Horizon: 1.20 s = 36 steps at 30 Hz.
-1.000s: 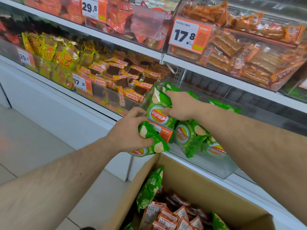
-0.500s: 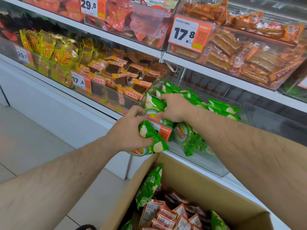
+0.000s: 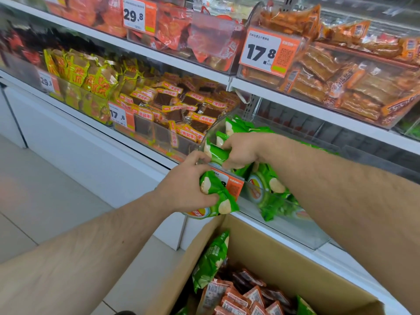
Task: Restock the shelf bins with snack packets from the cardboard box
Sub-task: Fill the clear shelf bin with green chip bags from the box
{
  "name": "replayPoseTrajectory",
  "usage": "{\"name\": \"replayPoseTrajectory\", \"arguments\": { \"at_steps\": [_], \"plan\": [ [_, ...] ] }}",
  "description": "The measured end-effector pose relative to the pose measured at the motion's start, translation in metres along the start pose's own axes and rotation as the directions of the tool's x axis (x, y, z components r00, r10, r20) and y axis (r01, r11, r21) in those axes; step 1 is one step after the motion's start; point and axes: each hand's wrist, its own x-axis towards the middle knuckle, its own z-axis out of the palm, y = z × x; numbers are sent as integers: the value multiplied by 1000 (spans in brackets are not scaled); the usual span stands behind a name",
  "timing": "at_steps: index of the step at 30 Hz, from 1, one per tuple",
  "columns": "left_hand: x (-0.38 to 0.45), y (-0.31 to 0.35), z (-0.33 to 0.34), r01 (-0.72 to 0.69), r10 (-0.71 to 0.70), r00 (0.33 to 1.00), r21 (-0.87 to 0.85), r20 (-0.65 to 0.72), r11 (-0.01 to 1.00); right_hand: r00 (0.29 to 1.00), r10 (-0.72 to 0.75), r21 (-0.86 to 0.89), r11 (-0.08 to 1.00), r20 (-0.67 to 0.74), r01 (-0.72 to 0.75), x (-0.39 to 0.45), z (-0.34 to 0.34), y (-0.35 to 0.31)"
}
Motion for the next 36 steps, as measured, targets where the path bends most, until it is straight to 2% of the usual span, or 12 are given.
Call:
{"name": "replayPoseTrajectory", "arguments": {
  "at_steps": [2,3,6,9,11,14,18,22,25,29,33,36],
  "plan": [
    [0,0,-1,10,-10,1000,-7,10,1000,999,9,95,995,45,-13,-7,-9,5],
    [1,0,-1,15,-15,1000,-11,16,1000,1000,2,52,999,1,-2,-10,-10,4],
    [0,0,-3,13,-13,1000,-18,19,1000,975,-65,-161,986,-214,30,-13,-5,6],
    [-1,2,-5,2,-2,1000,-33,1,999,910,-84,-1,996,-405,92,-12,-11,23],
    [0,2,-5,-39,38,998,-23,-45,999,864,-33,0,999,-502,39,3,-17,43],
    [4,2,-3,-78,81,995,51,-59,996,952,143,-74,983,-271,-168,29,3,62],
    [6,5,0,-56,57,997,39,-51,998,989,148,-5,989,18,-148,48,32,64],
    [8,6,3,-18,20,998,32,-58,999,980,132,182,970,151,-159,39,17,63],
    [8,7,1,-18,21,998,48,-67,999,988,152,279,950,-13,-142,24,4,56],
    [5,9,-5,7,-5,993,15,-118,1000,915,189,152,978,-355,-143,-32,-8,53],
    [-1,34,-25,62,-107,973,-215,-202,975,906,114,268,963,-408,0,-98,8,53],
    [-2,49,-32,152,-179,983,-345,-48,926,880,148,279,960,-451,-19,-106,17,63]
  ]
}}
